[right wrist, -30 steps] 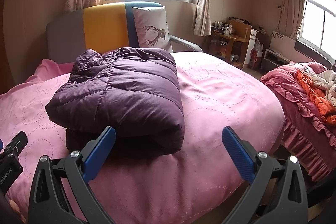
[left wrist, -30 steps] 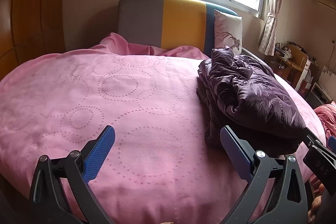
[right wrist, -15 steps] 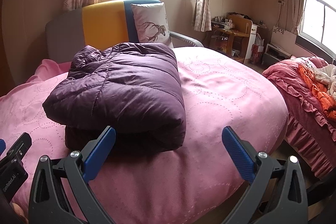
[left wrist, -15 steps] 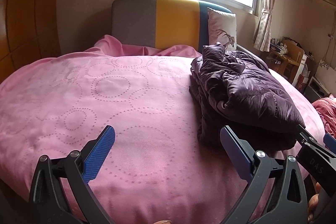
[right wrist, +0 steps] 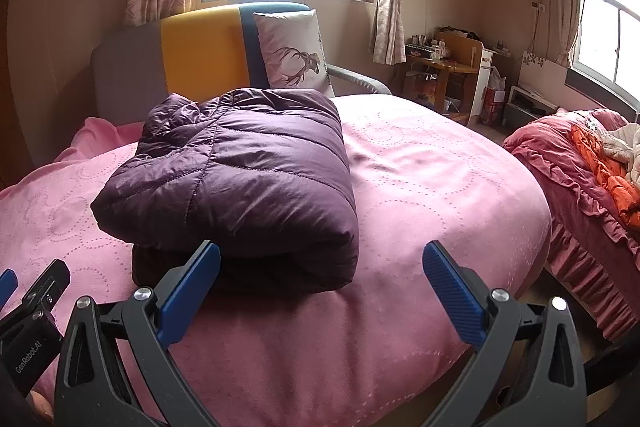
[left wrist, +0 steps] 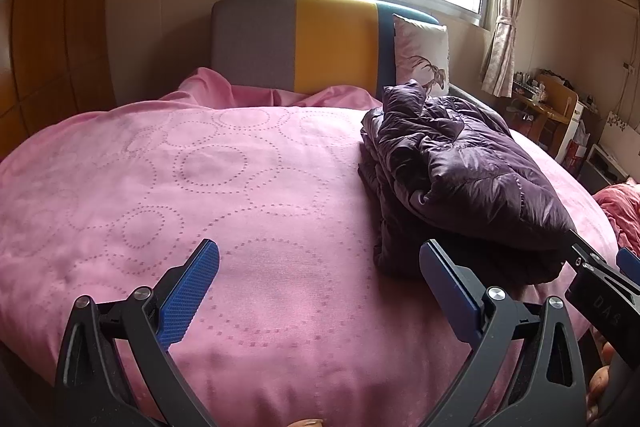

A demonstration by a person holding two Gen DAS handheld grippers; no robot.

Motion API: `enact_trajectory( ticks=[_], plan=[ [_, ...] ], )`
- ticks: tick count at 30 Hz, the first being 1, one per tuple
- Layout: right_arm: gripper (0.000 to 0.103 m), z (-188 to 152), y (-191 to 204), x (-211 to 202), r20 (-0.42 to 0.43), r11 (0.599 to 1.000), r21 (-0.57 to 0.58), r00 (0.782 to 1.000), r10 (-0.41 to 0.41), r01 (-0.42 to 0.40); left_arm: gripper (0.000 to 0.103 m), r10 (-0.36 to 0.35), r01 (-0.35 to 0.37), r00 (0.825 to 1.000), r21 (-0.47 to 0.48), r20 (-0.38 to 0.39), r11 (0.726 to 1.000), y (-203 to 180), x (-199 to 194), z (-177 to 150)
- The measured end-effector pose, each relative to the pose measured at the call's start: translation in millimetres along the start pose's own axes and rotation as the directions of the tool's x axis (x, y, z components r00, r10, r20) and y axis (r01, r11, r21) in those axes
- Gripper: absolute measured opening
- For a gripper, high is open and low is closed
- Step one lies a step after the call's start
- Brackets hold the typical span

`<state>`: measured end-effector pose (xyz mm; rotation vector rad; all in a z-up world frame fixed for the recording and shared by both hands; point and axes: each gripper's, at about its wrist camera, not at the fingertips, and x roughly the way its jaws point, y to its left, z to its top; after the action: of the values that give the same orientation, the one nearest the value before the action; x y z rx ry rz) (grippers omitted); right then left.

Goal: Fold large clothes

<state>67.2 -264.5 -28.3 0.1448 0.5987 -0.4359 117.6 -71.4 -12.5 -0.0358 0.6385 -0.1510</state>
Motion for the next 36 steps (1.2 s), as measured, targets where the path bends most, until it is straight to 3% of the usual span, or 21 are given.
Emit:
enact_trajectory(
  ticks=[36],
  plan=[
    [0.101,-0.7,2.5,-3.0,0.009,1.000,-0.003,1.000,0.004,-0.004,0.099,-0.013,0.012,1.000,0.020,0.012,1.000,-3.7,-9.8,0.9]
  ],
)
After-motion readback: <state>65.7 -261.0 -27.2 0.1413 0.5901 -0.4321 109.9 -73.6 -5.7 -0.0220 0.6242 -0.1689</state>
